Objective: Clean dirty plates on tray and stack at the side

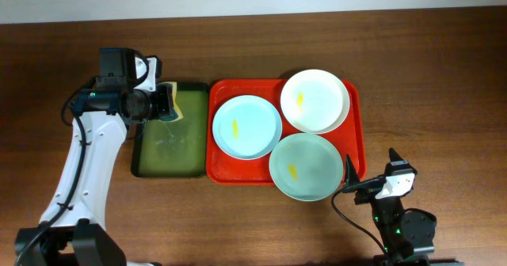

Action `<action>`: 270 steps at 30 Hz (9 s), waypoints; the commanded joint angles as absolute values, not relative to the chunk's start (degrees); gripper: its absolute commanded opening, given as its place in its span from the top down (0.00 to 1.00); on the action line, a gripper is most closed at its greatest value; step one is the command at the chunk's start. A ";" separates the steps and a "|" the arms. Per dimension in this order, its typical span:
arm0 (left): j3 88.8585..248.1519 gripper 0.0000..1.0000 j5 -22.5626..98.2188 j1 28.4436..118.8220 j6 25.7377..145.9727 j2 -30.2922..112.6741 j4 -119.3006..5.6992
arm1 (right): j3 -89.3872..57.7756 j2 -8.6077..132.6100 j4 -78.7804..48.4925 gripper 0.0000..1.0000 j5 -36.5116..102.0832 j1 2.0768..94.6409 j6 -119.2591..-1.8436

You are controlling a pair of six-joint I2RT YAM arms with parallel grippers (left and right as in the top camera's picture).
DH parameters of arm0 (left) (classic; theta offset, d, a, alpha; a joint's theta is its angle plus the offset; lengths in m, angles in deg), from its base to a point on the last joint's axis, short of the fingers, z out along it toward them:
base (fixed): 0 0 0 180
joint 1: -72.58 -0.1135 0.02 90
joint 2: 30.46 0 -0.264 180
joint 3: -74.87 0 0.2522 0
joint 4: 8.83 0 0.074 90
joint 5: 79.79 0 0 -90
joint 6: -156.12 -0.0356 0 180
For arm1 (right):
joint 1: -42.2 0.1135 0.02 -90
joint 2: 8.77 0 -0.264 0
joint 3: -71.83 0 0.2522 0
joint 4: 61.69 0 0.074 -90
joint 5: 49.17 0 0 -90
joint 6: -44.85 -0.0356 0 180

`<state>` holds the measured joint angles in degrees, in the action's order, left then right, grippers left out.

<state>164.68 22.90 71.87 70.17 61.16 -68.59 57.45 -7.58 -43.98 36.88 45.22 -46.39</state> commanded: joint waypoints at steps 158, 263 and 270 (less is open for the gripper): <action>175.48 1.00 25.41 93.58 80.36 94.60 -68.68 | -19.18 106.91 -9.82 0.96 31.33 68.94 -85.05; 185.34 0.01 13.39 65.67 76.31 62.03 -87.83 | -19.18 106.91 -8.53 0.60 26.33 66.16 -76.88; 185.34 0.01 13.39 65.56 76.34 62.05 -87.85 | -18.96 106.91 -11.61 0.77 30.39 66.64 -76.92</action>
<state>185.27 13.35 65.49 76.42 62.01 -87.76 -19.25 106.32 -10.59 28.95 65.96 -76.79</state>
